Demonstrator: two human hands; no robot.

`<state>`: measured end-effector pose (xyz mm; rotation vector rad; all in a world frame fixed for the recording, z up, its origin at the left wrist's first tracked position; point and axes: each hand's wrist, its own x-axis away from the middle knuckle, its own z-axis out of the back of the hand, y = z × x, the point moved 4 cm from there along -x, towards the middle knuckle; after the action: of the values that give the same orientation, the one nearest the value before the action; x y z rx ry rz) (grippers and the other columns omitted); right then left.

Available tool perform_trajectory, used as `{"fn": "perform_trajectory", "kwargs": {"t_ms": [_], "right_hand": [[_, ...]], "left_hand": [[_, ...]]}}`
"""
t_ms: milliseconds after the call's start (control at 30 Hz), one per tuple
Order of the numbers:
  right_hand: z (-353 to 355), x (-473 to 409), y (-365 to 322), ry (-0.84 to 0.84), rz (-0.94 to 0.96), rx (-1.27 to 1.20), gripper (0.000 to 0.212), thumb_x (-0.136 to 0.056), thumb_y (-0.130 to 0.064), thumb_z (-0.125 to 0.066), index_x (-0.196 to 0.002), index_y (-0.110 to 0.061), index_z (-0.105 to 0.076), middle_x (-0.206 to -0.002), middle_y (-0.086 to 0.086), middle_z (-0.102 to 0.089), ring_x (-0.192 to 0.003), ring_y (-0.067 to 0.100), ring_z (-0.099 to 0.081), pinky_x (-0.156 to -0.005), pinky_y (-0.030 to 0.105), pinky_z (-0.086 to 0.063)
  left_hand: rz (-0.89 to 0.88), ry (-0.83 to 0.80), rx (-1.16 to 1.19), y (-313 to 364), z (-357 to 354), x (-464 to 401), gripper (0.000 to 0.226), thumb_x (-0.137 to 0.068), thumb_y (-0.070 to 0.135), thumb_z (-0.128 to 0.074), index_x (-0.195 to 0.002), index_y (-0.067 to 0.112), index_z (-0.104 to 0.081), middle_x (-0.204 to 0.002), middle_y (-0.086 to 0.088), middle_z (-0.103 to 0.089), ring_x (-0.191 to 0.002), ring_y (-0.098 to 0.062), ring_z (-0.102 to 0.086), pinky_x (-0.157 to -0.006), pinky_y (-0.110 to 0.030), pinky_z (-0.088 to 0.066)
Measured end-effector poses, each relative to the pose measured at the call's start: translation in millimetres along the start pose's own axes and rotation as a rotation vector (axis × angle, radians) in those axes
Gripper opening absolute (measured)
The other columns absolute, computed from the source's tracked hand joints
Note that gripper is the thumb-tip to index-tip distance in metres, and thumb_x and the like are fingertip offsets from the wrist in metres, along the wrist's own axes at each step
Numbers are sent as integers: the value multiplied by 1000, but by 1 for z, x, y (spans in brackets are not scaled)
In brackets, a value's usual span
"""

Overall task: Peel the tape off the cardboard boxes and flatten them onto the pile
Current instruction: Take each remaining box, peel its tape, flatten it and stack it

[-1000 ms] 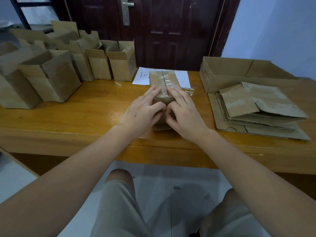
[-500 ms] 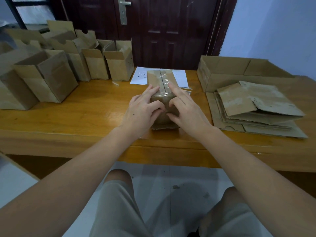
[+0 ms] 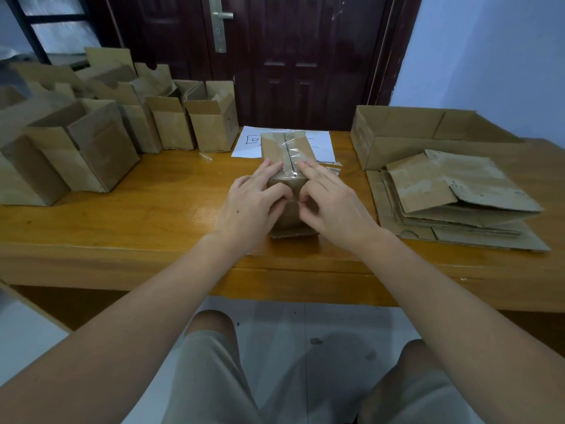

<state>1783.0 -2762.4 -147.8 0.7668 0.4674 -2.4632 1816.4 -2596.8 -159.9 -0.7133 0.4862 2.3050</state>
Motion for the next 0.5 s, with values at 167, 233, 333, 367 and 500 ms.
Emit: {"fn": "perform_trajectory", "kwargs": {"t_ms": [167,233,333,367,500], "right_hand": [[1,-1,4,-47,-24,13,18,-92,-16,-70,-106,-12,-61,-155,12,-46,-151,25,-32,-115,48,-43],[1,-1,4,-18,-10,25,10,-94,-10,-67,-104,-10,-64,-152,14,-50,-149,27,-36,-114,48,-43],[1,-1,1,0,2,45,8,-99,-12,-58,-102,-9,-64,-149,15,-52,-148,26,-37,-118,43,-39],[2,-1,1,1,-4,41,10,-100,-14,-55,-102,-9,-63,-149,14,-53,-148,26,-37,-118,41,-38],[5,0,2,-9,-11,17,11,-102,-19,-52,-107,-12,-58,-152,11,-50,-150,23,-34,-118,39,-37]], "left_hand": [[-6,21,6,3,2,-1,15,-102,26,-55,-107,24,-69,-152,-12,-52,-148,-32,-39,-114,-50,-34],[-9,25,9,4,3,-2,14,-102,29,-55,-107,24,-68,-152,-11,-52,-148,-32,-39,-114,-50,-36],[-2,11,11,3,3,-2,10,-97,29,-65,-106,24,-65,-154,-7,-50,-149,-28,-38,-115,-48,-36],[-3,3,8,3,3,-2,11,-95,29,-67,-105,25,-65,-154,-7,-50,-149,-28,-37,-114,-48,-37],[-4,28,8,4,2,-2,10,-101,25,-57,-105,23,-66,-152,-10,-53,-147,-31,-41,-112,-49,-39]]}}
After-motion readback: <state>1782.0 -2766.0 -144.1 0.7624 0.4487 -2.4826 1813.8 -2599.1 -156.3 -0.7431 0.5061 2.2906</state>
